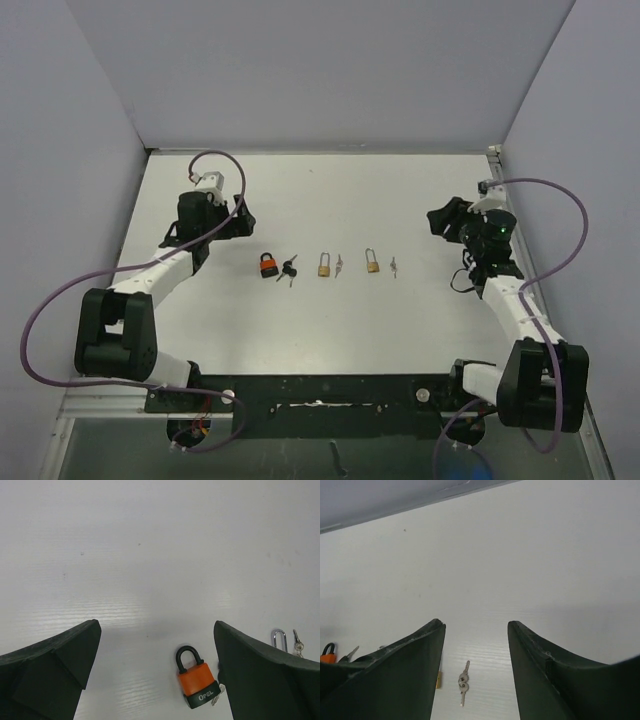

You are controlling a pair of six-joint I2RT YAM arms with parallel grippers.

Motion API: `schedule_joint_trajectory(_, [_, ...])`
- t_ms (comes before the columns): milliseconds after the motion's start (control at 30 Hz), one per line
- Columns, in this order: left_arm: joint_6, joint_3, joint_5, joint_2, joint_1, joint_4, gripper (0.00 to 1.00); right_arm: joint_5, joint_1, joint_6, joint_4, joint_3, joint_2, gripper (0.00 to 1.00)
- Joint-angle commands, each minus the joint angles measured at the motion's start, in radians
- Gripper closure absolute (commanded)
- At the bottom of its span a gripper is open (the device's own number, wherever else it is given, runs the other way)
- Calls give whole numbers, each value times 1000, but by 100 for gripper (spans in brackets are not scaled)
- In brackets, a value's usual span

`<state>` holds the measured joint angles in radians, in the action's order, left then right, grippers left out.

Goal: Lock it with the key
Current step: Reset both arms

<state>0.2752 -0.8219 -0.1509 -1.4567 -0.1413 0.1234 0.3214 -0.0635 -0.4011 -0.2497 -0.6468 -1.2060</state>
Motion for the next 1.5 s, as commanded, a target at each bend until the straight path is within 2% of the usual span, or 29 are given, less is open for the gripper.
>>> schedule_joint_trajectory(0, [-20, 22, 110, 54, -15, 81, 2, -56, -102, 32, -2, 31, 117, 46])
schedule_joint_trajectory(233, [-40, 33, 175, 77, -32, 67, 2, -195, -187, 69, -2, 63, 157, 43])
schedule_joint_trajectory(467, [-64, 42, 238, 86, -46, 35, 2, -199, -247, 51, -18, 77, 151, 42])
schedule_joint_trajectory(533, [-64, 23, 265, 84, -46, 8, 2, -202, -248, 53, -17, 77, 151, 39])
schedule_joint_trajectory(633, [-83, 11, 354, 97, -46, -17, 2, -219, -250, 53, -14, 79, 152, 27])
schedule_joint_trajectory(733, [-111, 23, 467, 122, -46, -23, 2, -238, -252, 43, -10, 82, 157, 1])
schedule_joint_trajectory(833, [-128, 33, 519, 149, -46, -11, 2, -242, -251, 39, -8, 82, 155, 2])
schedule_joint_trajectory(1233, [-131, 64, 513, 171, -46, 8, 2, -239, -252, 33, -3, 82, 155, 2])
schedule_joint_trajectory(1467, [-152, 120, 472, 206, -45, 85, 2, -242, -251, 34, -7, 86, 157, 2])
